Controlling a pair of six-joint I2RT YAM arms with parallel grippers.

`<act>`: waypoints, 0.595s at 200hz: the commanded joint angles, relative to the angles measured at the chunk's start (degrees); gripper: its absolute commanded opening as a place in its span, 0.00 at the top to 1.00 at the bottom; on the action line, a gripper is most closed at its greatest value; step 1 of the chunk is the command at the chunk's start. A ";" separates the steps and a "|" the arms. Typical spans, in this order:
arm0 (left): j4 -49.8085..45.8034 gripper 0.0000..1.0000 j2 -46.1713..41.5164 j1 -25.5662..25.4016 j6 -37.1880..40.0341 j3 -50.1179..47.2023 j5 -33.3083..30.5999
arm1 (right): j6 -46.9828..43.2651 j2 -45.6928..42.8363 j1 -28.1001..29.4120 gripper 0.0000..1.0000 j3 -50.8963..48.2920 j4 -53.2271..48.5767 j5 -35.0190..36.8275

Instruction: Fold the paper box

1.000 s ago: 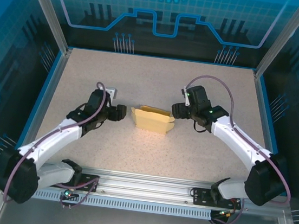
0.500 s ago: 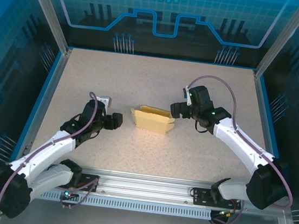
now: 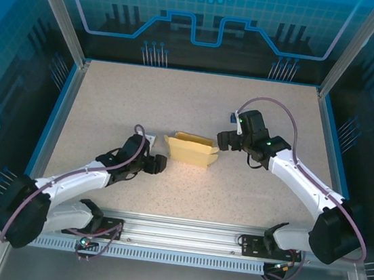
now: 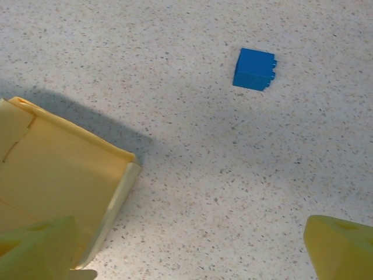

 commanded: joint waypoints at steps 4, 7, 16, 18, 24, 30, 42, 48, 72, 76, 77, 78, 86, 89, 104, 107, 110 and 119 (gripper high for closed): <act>8.99 0.28 4.22 -1.25 -1.37 0.01 -0.20 | -1.96 -2.28 -1.64 0.00 -0.80 -0.39 0.61; 9.64 0.28 4.76 -1.37 -1.53 -0.04 -0.12 | -2.12 -2.46 -1.69 0.00 -0.93 -0.31 0.52; 11.53 0.28 6.44 -1.58 -1.90 0.17 0.13 | -2.35 -2.94 -1.97 0.00 -1.33 -0.13 0.00; 11.93 0.28 6.73 -1.70 -1.98 0.18 0.21 | -2.39 -2.99 -1.98 0.00 -1.34 -0.13 0.01; 13.00 0.28 7.83 -1.82 -2.20 0.39 0.24 | -2.49 -3.22 -2.15 0.00 -1.53 -0.13 -0.21; 13.78 0.27 8.71 -1.97 -2.50 0.69 0.20 | -2.62 -3.43 -2.24 0.00 -1.77 -0.20 -0.36; 14.96 0.27 10.25 -2.02 -3.57 1.44 -0.34 | -2.82 -3.78 -2.43 0.00 -2.13 -0.37 -0.57; 15.59 0.27 10.76 -2.00 -4.09 1.73 -0.89 | -2.95 -3.93 -2.52 0.00 -2.23 -0.39 -0.66; 16.51 0.28 12.31 -1.84 -4.86 3.59 -5.27 | -2.78 -4.58 -2.74 0.00 -2.89 -0.24 -1.02; 16.53 0.28 12.69 -1.64 -4.89 4.00 -5.90 | -2.73 -4.71 -2.85 0.00 -3.08 -0.22 -1.10; 16.52 0.28 12.82 -1.56 -4.81 4.11 -6.04 | -2.75 -4.71 -2.86 0.00 -3.10 -0.21 -1.11; 16.52 0.28 12.97 -1.56 -4.77 4.21 -6.15 | -2.76 -4.75 -2.83 0.00 -3.10 -0.21 -1.16; 16.60 0.29 13.95 -1.01 -4.57 5.15 -6.31 | -2.64 -4.95 -2.87 0.00 -3.30 -0.28 -1.29; 16.62 0.29 14.39 -0.71 -4.50 5.52 -6.41 | -2.62 -4.99 -2.89 0.00 -3.32 -0.37 -1.35; 17.47 0.29 16.63 0.78 -4.40 7.22 -5.65 | -2.68 -5.15 -2.92 0.00 -3.60 -0.80 -1.07; 17.69 0.30 17.04 1.07 -4.38 7.56 -5.38 | -2.65 -5.23 -2.96 0.00 -3.70 -1.00 -0.76; 17.77 0.30 17.54 1.35 -4.33 7.97 -5.05 | -2.64 -5.28 -2.96 0.00 -3.70 -1.05 -0.61; 18.05 0.30 18.80 1.98 -3.97 9.12 -4.77 | -2.52 -5.39 -3.26 0.00 -3.84 -1.46 0.06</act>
